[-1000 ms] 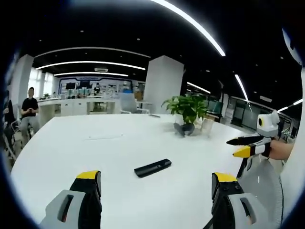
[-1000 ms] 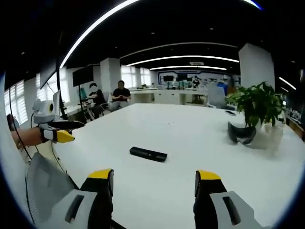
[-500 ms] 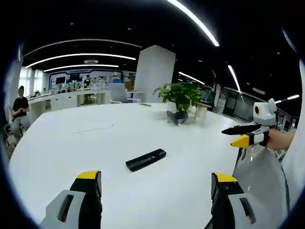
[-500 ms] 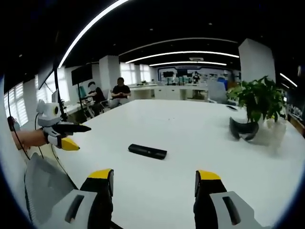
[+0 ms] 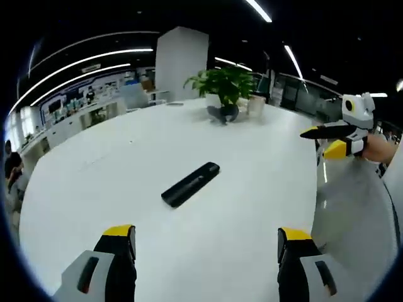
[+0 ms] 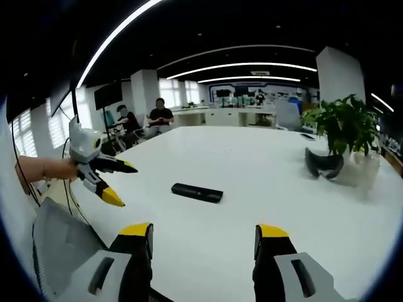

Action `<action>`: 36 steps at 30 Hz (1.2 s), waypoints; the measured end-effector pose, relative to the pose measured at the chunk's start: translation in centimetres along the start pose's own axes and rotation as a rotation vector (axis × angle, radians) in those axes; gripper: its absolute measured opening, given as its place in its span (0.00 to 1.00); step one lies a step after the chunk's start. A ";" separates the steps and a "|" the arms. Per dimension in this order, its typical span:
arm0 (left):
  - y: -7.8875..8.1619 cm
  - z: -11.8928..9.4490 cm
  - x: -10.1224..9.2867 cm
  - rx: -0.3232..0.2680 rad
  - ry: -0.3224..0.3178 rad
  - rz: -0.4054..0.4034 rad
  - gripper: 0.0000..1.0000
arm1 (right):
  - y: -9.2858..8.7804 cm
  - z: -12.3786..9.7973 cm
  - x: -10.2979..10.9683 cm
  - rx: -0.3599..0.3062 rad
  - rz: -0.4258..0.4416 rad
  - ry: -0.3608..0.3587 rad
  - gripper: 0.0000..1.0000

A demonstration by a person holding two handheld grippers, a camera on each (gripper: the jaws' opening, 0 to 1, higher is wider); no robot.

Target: Press the specified remote control buttons in sequence, fully releasing each button before pressing the next.

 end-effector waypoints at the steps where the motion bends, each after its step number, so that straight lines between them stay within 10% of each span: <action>1: -0.2 0.3 -0.1 0.030 -0.012 0.027 0.95 | 0.0 0.0 0.0 0.001 -0.001 0.000 0.62; 20: -2.3 3.7 2.4 0.447 -0.183 0.293 0.46 | -1.0 0.7 0.6 0.064 -0.032 0.032 0.55; 36: 1.1 9.0 2.6 0.416 -0.257 0.294 0.32 | -0.9 0.9 0.7 0.055 -0.009 0.052 0.43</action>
Point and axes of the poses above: the point that each gripper's makers call its tool centre point, and the gripper's own axes: z roughly forward along the fingers, x roughly to its left, y roughly out of its top, the point moved 1 cm from there along -z, roughly backward along the fingers, and after that the axes turned 14 degrees about y, right-handed, at the moved point
